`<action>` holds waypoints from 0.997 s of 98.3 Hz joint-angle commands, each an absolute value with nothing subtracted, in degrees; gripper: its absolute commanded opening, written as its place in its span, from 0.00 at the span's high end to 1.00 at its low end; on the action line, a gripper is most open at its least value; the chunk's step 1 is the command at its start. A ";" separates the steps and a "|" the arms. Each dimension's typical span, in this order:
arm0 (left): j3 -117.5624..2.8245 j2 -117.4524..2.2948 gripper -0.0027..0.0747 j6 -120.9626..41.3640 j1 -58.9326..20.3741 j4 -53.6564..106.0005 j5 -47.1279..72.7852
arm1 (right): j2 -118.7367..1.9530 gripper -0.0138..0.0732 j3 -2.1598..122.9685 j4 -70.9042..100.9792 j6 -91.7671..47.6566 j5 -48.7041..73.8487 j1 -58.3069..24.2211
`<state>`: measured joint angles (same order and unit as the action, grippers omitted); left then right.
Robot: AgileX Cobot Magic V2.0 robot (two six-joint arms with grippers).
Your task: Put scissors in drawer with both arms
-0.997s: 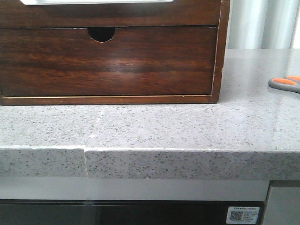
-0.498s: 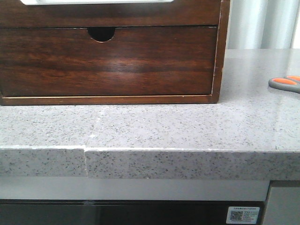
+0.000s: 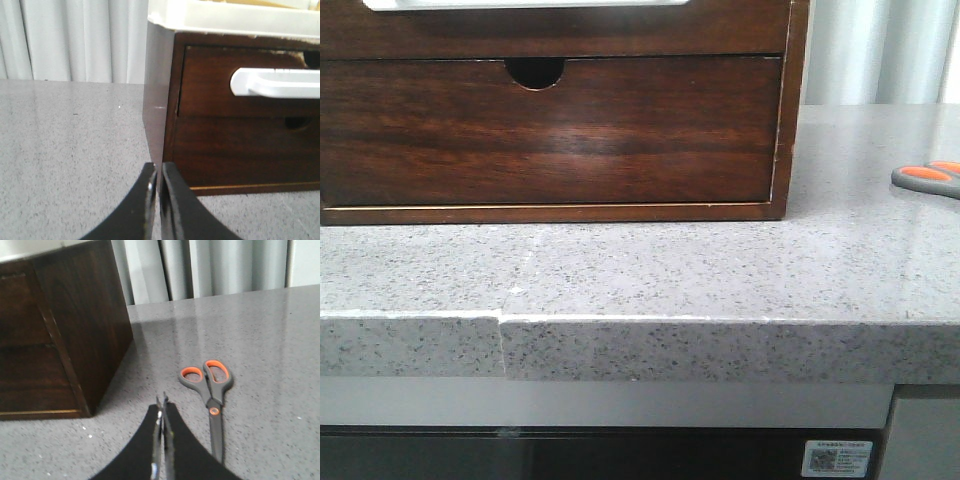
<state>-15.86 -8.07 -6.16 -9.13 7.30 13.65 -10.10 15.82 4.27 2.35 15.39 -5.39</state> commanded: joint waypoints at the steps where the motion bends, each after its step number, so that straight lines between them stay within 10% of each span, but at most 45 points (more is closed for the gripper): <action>1: -20.31 -12.29 0.99 -5.78 -8.95 6.60 9.29 | -15.03 0.90 20.78 5.72 2.10 11.90 -5.26; 23: -21.03 -18.16 0.94 -5.78 -8.95 4.38 4.41 | -21.13 0.90 22.55 5.72 2.10 11.19 -5.26; 24: -20.93 -20.48 0.73 -5.78 -8.95 4.38 1.88 | -22.67 0.90 22.55 5.72 2.10 11.19 -5.26; 37: -20.84 -23.09 0.53 -5.78 -8.95 4.79 -2.51 | -23.68 0.90 22.55 5.72 2.10 11.30 -5.26; 98: -29.09 -53.85 0.55 -9.48 -21.49 -52.70 -24.50 | -26.24 0.90 22.55 5.72 2.10 14.70 -5.26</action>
<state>-24.10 -49.41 -7.46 -19.95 -46.99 -20.83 -25.56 20.46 5.67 2.35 18.68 -5.39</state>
